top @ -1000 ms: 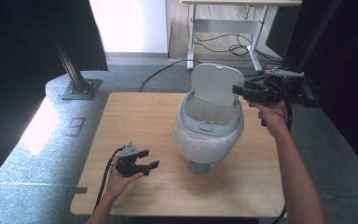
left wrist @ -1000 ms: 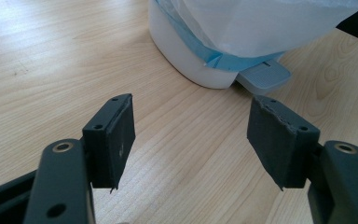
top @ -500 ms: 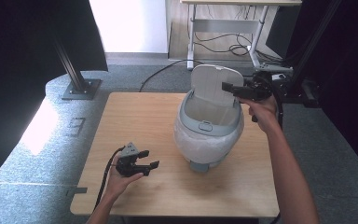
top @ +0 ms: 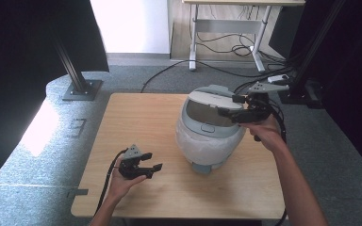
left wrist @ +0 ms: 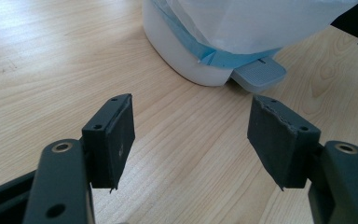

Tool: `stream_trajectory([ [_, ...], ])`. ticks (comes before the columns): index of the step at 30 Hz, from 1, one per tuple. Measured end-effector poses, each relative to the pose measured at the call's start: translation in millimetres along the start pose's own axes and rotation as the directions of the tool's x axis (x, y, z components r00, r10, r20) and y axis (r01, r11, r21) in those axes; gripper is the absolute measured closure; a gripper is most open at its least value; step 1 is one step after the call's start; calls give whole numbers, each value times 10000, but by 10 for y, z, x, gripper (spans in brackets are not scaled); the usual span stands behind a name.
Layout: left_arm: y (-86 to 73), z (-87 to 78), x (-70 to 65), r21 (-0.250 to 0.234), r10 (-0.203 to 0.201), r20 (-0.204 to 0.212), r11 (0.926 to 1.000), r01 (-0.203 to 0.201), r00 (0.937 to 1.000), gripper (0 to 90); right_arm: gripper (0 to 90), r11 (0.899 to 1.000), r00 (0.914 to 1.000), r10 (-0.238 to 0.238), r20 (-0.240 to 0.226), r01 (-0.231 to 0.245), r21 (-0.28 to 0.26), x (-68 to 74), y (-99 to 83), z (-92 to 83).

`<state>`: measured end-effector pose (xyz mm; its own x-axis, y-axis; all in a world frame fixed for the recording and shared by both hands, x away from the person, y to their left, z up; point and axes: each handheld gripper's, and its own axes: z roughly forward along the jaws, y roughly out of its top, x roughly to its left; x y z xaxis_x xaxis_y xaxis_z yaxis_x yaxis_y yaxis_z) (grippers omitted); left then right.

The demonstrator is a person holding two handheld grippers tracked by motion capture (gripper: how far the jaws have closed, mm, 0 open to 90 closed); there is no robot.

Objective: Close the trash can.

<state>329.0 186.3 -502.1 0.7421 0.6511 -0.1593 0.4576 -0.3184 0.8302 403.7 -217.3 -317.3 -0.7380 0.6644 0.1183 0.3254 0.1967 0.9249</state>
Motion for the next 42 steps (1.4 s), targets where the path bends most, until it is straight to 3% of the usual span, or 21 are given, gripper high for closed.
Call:
stream_trajectory([
  [3,-1,0,-1,1,3,-12,10000,-3,10000,313,71,9998,9995,-170,251,172,-79,48,-42,9],
  [5,-1,-9,3,-5,-2,-34,10000,2,10000,310,68,9995,9996,-241,-175,245,219,85,-68,34],
  [7,-2,-17,11,-25,-37,-45,10000,37,10000,310,66,9980,9987,-509,-68,511,363,126,-103,52],
  [10,-4,-15,17,-35,-91,-49,10000,91,9999,310,91,9991,9996,-298,24,297,295,120,-149,76],
  [13,-5,-7,7,-5,-78,-16,10000,78,10000,310,130,9988,9975,-302,633,276,404,101,-166,134],
  [16,-4,0,0,2,-69,-18,10000,69,10000,309,130,9972,9887,-490,1415,404,628,161,-135,225],
  [26,-11,6,-9,27,-79,3,10000,79,10000,309,131,9953,9759,-369,2149,166,956,288,-92,296],
  [31,-6,1,-17,-15,-87,15,10000,87,10000,309,136,9952,9724,-375,2302,156,964,309,-94,295],
  [32,-7,3,-17,-10,-83,17,10000,83,10000,309,150,9929,9682,-584,2432,311,1147,325,-109,304],
  [39,-18,12,6,63,-130,4,9999,130,9999,309,147,9941,9707,-584,2331,351,1026,309,-114,291],
  [42,-19,1,21,26,-147,-17,9999,147,9999,309,160,9961,9634,-731,2579,578,663,338,-144,219],
])
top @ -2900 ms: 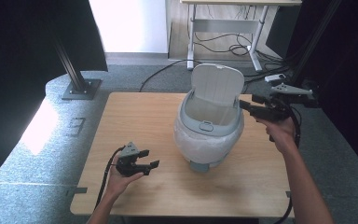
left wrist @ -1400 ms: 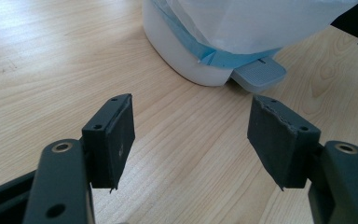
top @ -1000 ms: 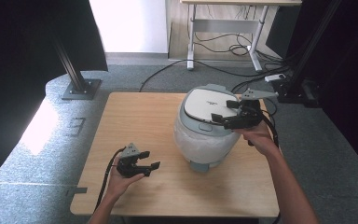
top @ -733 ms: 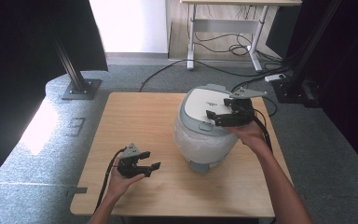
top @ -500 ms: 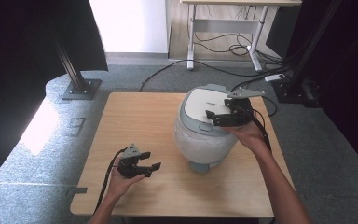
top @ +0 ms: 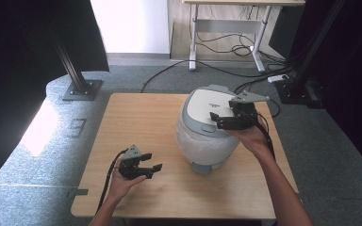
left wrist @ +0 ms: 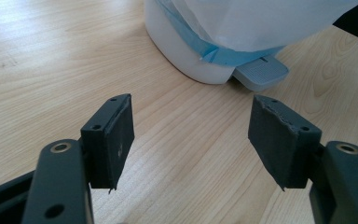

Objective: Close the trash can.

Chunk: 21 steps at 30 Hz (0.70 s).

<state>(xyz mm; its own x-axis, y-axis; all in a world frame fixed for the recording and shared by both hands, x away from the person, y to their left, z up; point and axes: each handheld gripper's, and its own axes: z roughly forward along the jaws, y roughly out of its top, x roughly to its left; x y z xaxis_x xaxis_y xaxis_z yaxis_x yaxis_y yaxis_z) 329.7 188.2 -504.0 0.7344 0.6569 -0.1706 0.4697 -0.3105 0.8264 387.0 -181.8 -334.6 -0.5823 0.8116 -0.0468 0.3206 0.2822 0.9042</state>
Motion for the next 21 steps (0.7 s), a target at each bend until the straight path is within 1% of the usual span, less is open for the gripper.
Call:
stream_trajectory([
  [2,0,-5,15,-18,-25,-28,10000,25,10000,309,164,9987,9996,256,-131,-262,-426,-21,-40,-91],
  [3,-1,-7,21,-16,-37,-48,10000,37,10000,309,169,9979,9995,286,-127,-293,-583,-35,-62,-142],
  [4,-4,-9,24,-22,-57,-55,10000,56,10000,309,171,9970,9995,299,-54,-302,-711,-65,-117,-237],
  [5,-5,-11,25,-21,-57,-62,10000,57,10000,309,171,9970,9995,299,-54,-302,-711,-65,-117,-237],
  [7,-4,-18,22,-34,-59,-84,10000,59,9999,309,179,9955,9993,383,12,-381,-866,-108,-199,-350],
  [14,2,-17,14,-60,-41,-99,10000,41,9999,309,183,9896,9983,579,96,-562,-1326,-201,-441,-656],
  [18,-2,-17,23,-47,-68,-124,10000,67,9999,309,183,9893,9976,654,215,-620,-1324,-236,-613,-766],
  [21,-2,-26,28,-59,-68,-129,10000,67,9999,309,185,9853,9956,907,227,-864,-1476,-269,-756,-828],
])
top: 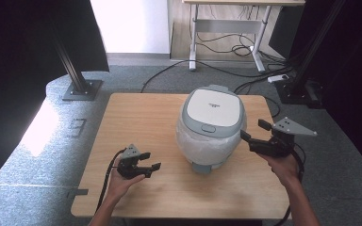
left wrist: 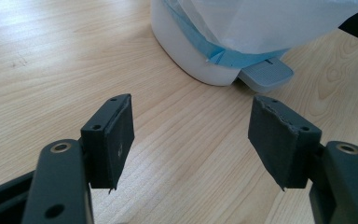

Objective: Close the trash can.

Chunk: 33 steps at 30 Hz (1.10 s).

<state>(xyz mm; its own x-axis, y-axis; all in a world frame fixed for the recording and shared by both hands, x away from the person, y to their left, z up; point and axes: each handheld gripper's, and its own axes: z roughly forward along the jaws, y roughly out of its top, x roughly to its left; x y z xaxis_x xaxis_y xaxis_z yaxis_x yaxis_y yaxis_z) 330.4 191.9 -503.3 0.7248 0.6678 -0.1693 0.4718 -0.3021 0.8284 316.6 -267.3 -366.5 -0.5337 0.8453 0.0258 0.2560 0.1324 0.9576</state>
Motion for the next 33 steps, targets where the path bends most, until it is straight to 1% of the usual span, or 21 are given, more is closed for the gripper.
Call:
stream_trajectory([
  [5,-1,-9,4,-11,27,-17,10000,-27,10000,309,185,9995,9995,329,37,-328,-24,-59,-267,-91],
  [8,-6,-4,10,24,-1,-24,10000,1,10000,309,184,9991,9991,430,43,-430,58,-87,-449,-120],
  [13,-12,6,13,69,-11,-41,10000,11,10000,309,185,9963,9963,847,166,-850,144,-157,-746,-170],
  [15,-14,4,15,66,-13,-54,10000,14,10000,309,185,9949,9950,974,222,-979,232,-181,-853,-190],
  [17,-17,1,16,62,-22,-63,10000,23,10000,309,184,9943,9946,977,339,-991,406,-202,-957,-200],
  [20,-23,-5,19,67,-31,-89,10000,31,10000,309,183,9921,9935,997,541,-1034,704,-230,-1104,-196],
  [23,-26,-8,27,73,-32,-105,10000,33,9999,309,184,9888,9920,1117,582,-1168,930,-256,-1255,-174],
  [26,-32,1,32,93,-44,-120,9999,45,9999,309,187,9838,9885,1390,594,-1447,1060,-283,-1408,-139],
  [28,-35,12,31,145,-31,-107,9999,33,9999,309,187,9797,9874,1451,630,-1523,1303,-297,-1499,-102],
  [29,-37,16,29,164,-15,-109,9999,17,9999,310,187,9785,9879,1395,677,-1480,1435,-301,-1535,-85],
  [31,-39,18,29,174,-7,-100,9998,9,9999,309,187,9746,9866,1479,689,-1573,1593,-307,-1584,-63],
  [33,-37,14,30,150,-25,-102,9999,27,9999,309,187,9737,9870,1441,712,-1542,1676,-303,-1600,-49],
])
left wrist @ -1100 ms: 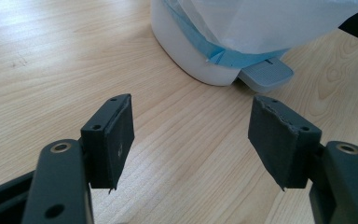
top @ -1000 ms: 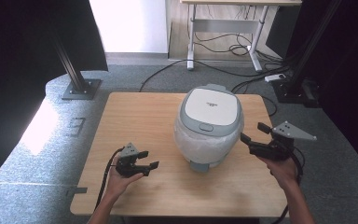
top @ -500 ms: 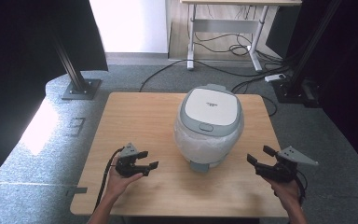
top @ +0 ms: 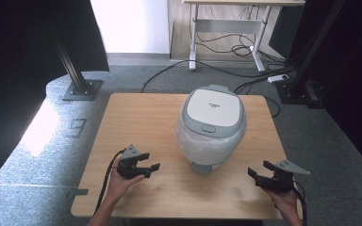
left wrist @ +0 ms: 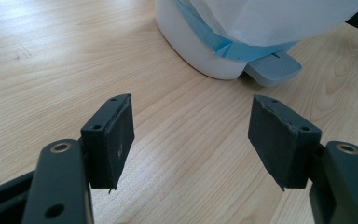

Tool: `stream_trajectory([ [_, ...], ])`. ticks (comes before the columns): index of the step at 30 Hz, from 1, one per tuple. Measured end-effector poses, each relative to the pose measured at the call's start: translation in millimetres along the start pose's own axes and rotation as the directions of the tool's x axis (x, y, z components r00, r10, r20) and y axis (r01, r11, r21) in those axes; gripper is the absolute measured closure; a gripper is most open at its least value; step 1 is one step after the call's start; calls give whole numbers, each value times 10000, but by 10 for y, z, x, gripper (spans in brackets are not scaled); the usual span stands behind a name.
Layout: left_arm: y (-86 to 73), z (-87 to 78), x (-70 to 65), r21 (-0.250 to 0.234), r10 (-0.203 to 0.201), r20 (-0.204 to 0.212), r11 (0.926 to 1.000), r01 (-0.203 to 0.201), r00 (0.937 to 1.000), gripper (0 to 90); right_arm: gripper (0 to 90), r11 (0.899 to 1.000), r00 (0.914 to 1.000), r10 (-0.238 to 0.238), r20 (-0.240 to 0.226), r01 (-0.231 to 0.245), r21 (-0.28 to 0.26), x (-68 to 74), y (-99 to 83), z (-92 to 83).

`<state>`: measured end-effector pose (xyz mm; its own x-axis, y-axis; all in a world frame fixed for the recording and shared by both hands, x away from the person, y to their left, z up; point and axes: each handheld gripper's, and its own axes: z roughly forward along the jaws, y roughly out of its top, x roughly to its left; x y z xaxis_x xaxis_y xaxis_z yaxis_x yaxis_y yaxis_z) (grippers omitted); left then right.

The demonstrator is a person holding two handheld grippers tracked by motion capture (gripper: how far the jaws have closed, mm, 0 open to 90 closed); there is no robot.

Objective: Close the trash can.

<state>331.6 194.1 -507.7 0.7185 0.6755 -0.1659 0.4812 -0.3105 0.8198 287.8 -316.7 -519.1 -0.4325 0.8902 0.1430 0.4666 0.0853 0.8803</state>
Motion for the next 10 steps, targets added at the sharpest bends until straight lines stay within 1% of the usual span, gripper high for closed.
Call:
stream_trajectory([
  [6,-3,1,7,-4,-7,-16,10000,7,10000,309,188,10000,10000,16,-12,-16,-87,12,18,1],
  [10,-16,21,17,85,-5,-67,10000,6,10000,309,186,10000,10000,-32,10,32,32,4,0,22],
])
